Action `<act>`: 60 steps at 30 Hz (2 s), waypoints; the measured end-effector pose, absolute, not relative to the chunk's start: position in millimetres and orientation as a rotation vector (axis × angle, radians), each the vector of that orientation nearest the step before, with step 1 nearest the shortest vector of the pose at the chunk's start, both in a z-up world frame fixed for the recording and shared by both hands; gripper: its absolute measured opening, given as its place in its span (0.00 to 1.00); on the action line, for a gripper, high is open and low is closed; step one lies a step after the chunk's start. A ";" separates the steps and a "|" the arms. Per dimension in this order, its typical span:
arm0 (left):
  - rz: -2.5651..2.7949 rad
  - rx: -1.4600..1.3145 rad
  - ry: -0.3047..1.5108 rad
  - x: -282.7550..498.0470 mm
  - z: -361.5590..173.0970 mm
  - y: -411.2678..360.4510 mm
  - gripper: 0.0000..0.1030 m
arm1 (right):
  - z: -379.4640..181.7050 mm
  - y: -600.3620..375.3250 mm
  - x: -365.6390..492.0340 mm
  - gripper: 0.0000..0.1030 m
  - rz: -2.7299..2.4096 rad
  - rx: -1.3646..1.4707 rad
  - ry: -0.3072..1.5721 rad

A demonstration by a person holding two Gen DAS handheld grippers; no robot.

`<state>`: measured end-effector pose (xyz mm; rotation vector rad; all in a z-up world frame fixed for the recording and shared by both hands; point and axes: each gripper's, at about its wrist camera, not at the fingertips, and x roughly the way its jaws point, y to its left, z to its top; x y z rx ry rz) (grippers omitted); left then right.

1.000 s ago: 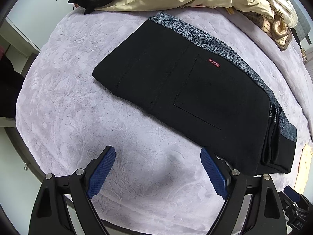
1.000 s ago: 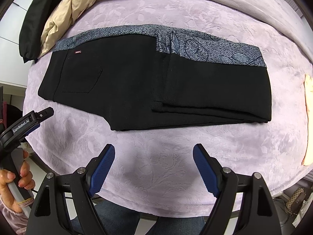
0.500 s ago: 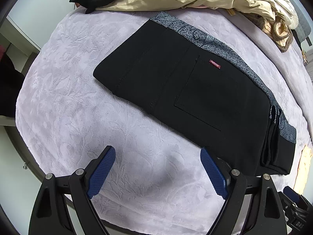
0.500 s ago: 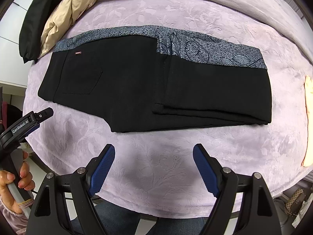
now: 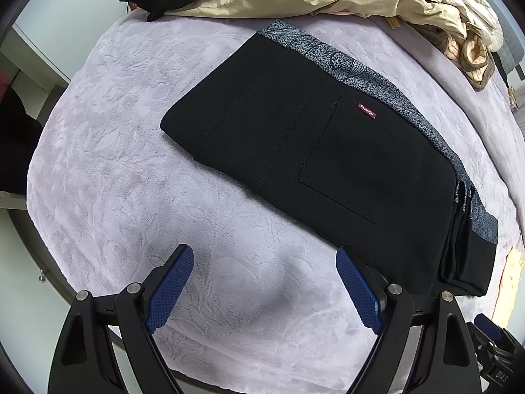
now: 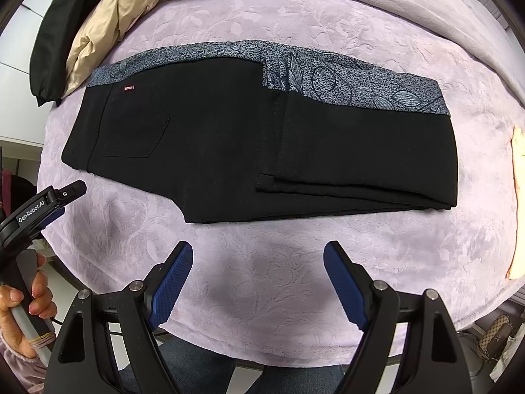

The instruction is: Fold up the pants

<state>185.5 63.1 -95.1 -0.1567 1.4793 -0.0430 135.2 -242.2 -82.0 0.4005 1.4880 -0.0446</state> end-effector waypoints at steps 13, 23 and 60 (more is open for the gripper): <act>-0.123 -0.420 1.377 203.0 -104.1 108.0 0.87 | -96.1 -228.2 160.8 0.82 0.025 0.328 1.467; -0.221 -0.644 1.343 222.5 -144.7 133.8 0.87 | -141.4 -203.9 208.9 0.84 0.104 0.274 1.404; -0.194 0.570 0.793 191.7 -87.0 -36.0 0.33 | -14.5 -104.9 376.4 0.88 0.699 0.314 1.428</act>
